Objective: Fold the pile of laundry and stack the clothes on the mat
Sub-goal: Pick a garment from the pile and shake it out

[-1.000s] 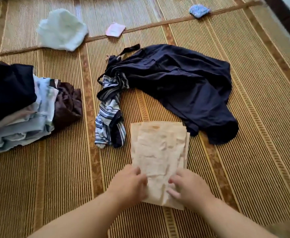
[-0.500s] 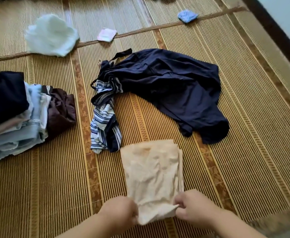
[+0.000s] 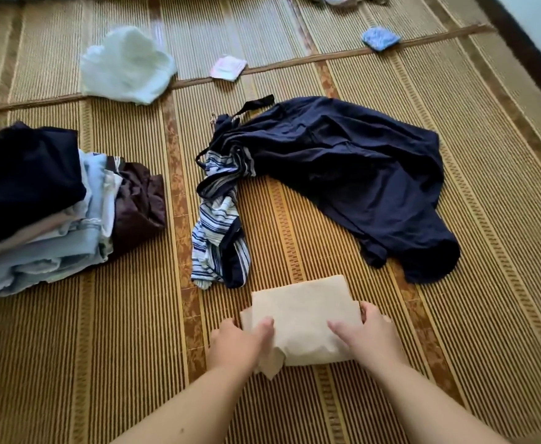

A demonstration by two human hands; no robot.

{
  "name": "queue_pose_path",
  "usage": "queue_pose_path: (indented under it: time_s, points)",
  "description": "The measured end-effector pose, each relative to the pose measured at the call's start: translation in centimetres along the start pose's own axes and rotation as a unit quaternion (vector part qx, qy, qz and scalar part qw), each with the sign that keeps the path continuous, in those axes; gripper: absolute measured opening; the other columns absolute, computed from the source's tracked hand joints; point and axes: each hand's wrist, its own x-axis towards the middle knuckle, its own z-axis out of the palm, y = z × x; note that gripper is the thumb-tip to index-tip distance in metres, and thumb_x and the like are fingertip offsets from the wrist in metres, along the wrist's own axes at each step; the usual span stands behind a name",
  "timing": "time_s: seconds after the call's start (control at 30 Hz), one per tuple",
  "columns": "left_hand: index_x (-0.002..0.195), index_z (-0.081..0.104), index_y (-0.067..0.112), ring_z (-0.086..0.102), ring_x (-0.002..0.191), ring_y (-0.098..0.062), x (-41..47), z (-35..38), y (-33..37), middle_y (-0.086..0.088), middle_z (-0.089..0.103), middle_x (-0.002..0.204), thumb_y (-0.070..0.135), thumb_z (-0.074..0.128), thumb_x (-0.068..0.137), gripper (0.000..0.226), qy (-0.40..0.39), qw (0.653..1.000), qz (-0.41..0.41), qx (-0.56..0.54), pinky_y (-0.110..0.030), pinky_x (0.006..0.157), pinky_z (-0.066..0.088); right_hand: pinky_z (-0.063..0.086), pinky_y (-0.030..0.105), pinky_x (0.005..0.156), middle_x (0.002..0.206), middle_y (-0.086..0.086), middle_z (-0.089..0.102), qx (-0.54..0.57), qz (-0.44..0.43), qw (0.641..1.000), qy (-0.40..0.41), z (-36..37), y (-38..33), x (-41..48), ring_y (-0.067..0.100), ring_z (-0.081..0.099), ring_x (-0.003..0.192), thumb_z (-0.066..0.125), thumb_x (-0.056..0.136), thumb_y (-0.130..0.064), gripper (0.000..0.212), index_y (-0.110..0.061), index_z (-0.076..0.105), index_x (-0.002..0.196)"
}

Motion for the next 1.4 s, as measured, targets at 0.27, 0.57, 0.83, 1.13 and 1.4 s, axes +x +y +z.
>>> queue_pose_path:
  time_s: [0.27, 0.57, 0.83, 1.13, 1.4]
  points:
    - [0.129, 0.053, 0.019, 0.064, 0.103, -0.014, -0.1, 1.8, -1.3, 0.006, 0.066, 0.115, 0.035, 0.081, 0.073, 0.064, -0.255, 0.947, 0.100, -0.166, -0.030, 0.089, 0.055, 0.044, 0.029, 0.062, 0.089, -0.003, 0.062, -0.032, 0.027, 0.999, 0.003, 1.7, -0.9, 1.1, 0.018, 0.060, 0.080, 0.077, 0.076, -0.043, 0.049, -0.010, 0.060, 0.108]
    - [0.114, 0.060, 0.027, 0.052, 0.061, -0.010, 1.2, -2.0, -5.7, -0.002, 0.067, 0.091, 0.009, 0.060, 0.091, 0.029, -0.177, 0.973, 0.058, -0.137, -0.023, 0.057, 0.044, 0.060, 0.044, 0.071, 0.098, 0.013, 0.075, 0.348, 0.005, 0.916, -0.198, -4.6, -3.6, -1.3, 0.032, 0.073, 0.090, 0.069, 0.085, -0.016, 0.031, -0.008, 0.058, 0.114]
    - [0.107, 0.056, 0.048, 0.068, 0.096, -0.011, -4.3, -2.5, -1.5, 0.009, 0.064, 0.111, 0.032, 0.075, 0.079, 0.037, -0.235, 0.899, 0.100, -0.355, -0.025, 0.070, 0.057, 0.059, 0.036, 0.058, 0.103, 0.017, 0.073, 0.450, -0.018, 0.870, -0.203, -6.4, -9.8, -4.3, 0.031, 0.073, 0.088, 0.064, 0.088, -0.014, 0.032, -0.002, 0.059, 0.117]
    - [0.083, 0.070, 0.029, 0.061, 0.085, -0.015, -3.6, -8.3, -0.1, 0.006, 0.070, 0.083, 0.028, 0.057, 0.096, 0.018, -0.098, 0.895, 0.157, -0.406, -0.029, 0.068, 0.049, 0.053, 0.021, 0.043, 0.084, 0.011, 0.074, 0.515, 0.008, 0.823, -0.238, -8.4, -14.9, -6.9, 0.017, 0.068, 0.057, 0.063, 0.079, -0.019, 0.037, 0.000, 0.064, 0.112]
    - [0.130, 0.050, 0.023, 0.055, 0.119, -0.034, -3.2, -13.1, -4.0, -0.012, 0.057, 0.134, 0.058, 0.049, 0.089, 0.054, -0.298, 0.787, 0.033, -0.539, -0.053, 0.102, 0.035, 0.060, 0.036, 0.061, 0.107, 0.025, 0.069, 0.376, -0.131, 0.848, -0.350, -6.9, -20.0, -11.7, 0.033, 0.072, 0.085, 0.062, 0.077, -0.016, 0.045, 0.006, 0.062, 0.115]
